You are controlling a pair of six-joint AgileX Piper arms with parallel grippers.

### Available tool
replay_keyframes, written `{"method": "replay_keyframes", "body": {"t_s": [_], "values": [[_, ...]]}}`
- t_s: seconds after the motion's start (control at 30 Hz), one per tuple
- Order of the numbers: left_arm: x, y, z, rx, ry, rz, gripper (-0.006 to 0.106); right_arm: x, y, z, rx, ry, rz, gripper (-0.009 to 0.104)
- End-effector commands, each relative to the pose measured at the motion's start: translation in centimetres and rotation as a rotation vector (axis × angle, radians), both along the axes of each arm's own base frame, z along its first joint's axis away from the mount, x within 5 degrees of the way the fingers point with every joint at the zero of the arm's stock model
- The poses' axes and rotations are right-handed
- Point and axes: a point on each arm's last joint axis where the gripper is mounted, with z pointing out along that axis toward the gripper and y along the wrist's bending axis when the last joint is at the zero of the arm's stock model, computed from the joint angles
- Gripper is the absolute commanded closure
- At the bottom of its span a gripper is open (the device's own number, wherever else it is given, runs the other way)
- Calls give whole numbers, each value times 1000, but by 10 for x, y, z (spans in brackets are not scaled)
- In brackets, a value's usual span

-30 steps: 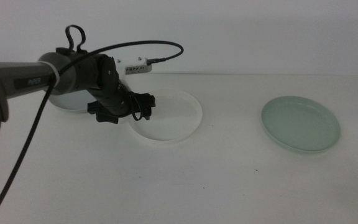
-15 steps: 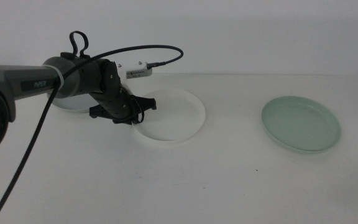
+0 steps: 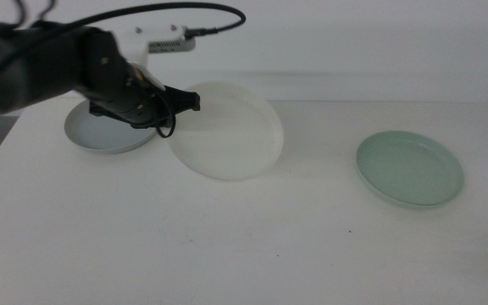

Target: Stack the three bowls on top of each other.

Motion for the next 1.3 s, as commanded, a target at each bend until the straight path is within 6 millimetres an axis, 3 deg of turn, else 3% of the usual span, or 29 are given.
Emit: {"method": "replay_keyframes", "body": {"t_s": [0.0, 0.13, 0.33, 0.87, 1.27], "values": [[-21, 0, 13, -44, -71, -3, 102, 0, 0, 0, -14, -8, -4, 4], [-50, 2, 22, -63, -31, -15, 102, 0, 0, 0, -14, -8, -4, 4], [-64, -23, 11, -72, -13, -73, 102, 0, 0, 0, -14, -8, -4, 4], [-38, -46, -74, -80, 140, -52, 102, 0, 0, 0, -14, -8, -4, 4], [-33, -51, -90, -119, 154, -36, 102, 0, 0, 0, -14, -8, -4, 4]]}}
